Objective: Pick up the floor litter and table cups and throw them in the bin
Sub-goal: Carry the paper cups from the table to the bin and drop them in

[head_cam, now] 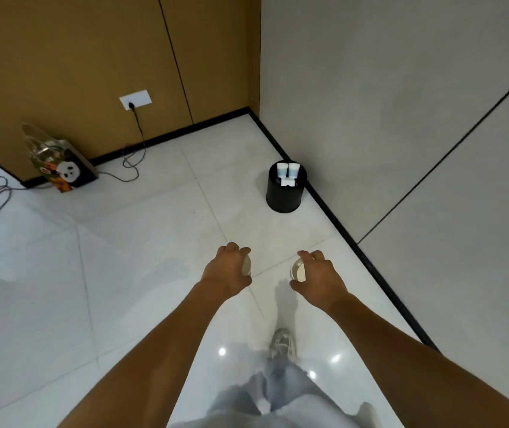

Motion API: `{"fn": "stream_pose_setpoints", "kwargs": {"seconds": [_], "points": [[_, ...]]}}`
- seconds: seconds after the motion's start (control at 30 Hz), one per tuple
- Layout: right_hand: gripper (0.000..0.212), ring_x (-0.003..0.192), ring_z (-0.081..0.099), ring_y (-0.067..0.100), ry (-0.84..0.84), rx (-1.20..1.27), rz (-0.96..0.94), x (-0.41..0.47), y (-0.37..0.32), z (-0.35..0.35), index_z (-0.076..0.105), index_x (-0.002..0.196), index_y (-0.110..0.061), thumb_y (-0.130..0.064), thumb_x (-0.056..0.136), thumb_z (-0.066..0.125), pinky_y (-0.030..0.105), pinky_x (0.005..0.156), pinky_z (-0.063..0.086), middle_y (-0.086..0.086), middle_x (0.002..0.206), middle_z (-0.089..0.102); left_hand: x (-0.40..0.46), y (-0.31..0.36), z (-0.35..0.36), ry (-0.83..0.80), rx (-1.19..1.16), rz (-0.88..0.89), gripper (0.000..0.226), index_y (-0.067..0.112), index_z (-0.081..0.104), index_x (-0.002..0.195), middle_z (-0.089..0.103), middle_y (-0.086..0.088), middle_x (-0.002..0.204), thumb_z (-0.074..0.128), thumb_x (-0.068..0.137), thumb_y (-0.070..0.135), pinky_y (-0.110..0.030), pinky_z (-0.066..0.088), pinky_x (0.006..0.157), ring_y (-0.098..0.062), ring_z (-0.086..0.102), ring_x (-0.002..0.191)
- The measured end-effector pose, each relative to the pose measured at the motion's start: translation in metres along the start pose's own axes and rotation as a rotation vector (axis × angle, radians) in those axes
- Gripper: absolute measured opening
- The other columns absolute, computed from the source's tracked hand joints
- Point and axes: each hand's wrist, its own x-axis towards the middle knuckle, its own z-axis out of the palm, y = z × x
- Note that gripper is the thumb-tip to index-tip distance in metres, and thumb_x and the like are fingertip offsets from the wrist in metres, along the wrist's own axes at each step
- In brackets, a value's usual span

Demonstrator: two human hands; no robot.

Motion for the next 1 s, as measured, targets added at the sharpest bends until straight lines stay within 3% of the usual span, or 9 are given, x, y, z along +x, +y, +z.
{"fn": "stream_pose_setpoints", "kwargs": {"seconds": [0.63,0.77,1.0], "points": [[0.071,0.120,0.043,0.028,0.008,0.049,0.151,0.378,0.002,-0.178,0.031,0.145,-0.019,-0.036,0.084,0.065,0.036,0.090,0.048,0.007,0.138,0.037,0.408,0.021,-0.164,-0.031,-0.002,0.061,0.065,0.021,0.037,0.142,0.040,-0.003,0.138,0.064,0.084,0.032,-0.036,0.048,0.096,-0.021,0.038,0.126],[0.072,0.121,0.044,0.031,0.001,0.053,0.141,0.432,0.002,-0.208,0.032,0.145,-0.017,-0.035,0.084,0.067,0.038,0.097,0.046,0.011,0.137,0.039,0.472,0.033,-0.190,-0.055,-0.013,0.086,0.064,0.020,0.040,0.140,0.042,-0.005,0.135,0.066,0.083,0.031,-0.037,0.048,0.095,-0.024,0.040,0.124],[0.072,0.122,0.044,0.028,-0.074,0.044,0.139,0.527,0.026,-0.244,0.029,0.145,-0.018,-0.034,0.085,0.067,0.036,0.096,0.047,0.009,0.139,0.037,0.569,0.052,-0.204,-0.084,-0.066,0.051,0.060,0.019,0.041,0.137,0.044,-0.005,0.132,0.066,0.084,0.029,-0.035,0.047,0.094,-0.022,0.042,0.122]]}}
